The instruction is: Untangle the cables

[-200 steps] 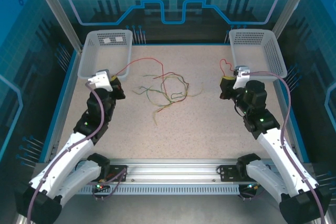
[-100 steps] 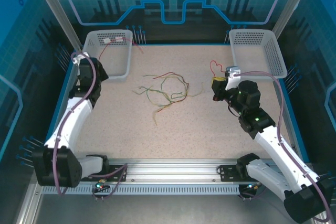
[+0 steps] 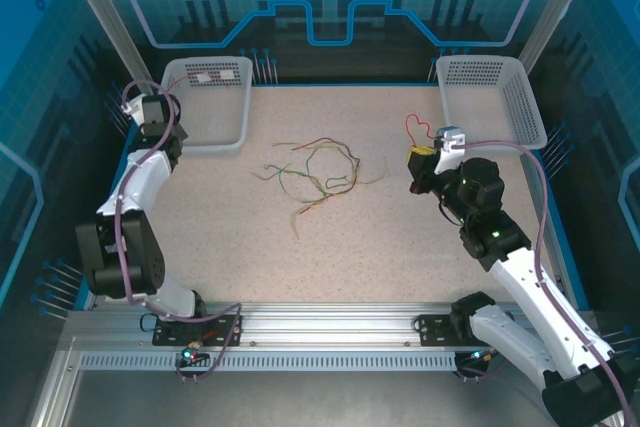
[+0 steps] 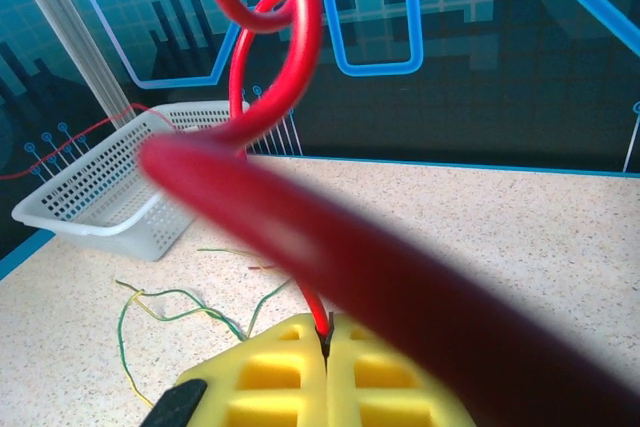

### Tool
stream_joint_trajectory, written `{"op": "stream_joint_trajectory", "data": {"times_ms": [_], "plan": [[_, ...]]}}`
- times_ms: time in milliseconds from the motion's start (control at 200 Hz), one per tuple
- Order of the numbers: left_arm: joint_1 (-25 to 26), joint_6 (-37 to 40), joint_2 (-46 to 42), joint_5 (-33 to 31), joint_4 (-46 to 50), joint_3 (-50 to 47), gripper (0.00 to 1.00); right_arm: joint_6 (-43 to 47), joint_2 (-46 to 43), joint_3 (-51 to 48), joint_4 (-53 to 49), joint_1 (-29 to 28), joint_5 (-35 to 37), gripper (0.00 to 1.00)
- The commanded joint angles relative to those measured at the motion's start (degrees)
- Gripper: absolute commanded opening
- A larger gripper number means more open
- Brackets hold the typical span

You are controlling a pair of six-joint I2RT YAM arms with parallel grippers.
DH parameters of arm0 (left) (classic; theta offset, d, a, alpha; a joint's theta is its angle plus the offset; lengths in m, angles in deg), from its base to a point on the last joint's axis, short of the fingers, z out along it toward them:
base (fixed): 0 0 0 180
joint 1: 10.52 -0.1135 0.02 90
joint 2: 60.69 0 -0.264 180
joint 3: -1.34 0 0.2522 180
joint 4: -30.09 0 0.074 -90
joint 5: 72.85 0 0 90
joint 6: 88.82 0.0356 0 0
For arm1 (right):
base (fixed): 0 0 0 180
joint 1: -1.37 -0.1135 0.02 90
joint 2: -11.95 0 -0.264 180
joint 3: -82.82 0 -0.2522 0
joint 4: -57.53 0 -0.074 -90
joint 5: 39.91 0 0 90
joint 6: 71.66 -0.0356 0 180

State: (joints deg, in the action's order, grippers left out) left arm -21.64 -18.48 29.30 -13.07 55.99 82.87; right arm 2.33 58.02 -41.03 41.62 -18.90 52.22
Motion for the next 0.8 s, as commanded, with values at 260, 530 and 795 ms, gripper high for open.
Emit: {"op": "stream_joint_trajectory", "data": {"times_ms": [260,530,795], "plan": [[-1.2,1.5,14.7,-0.2,1.3,12.4,0.0,1.3,-0.5,0.5,-0.7,-0.7,0.1,0.0],[-0.5,1.2,22.3,3.4,2.7,19.0,0.02,1.0,-1.6,0.2,-1.5,-0.7,0.0,0.0],[1.7,2.5,24.5,5.4,2.4,21.1,0.46,0.8,-1.8,0.3,-1.6,-0.8,0.1,0.0]]}}
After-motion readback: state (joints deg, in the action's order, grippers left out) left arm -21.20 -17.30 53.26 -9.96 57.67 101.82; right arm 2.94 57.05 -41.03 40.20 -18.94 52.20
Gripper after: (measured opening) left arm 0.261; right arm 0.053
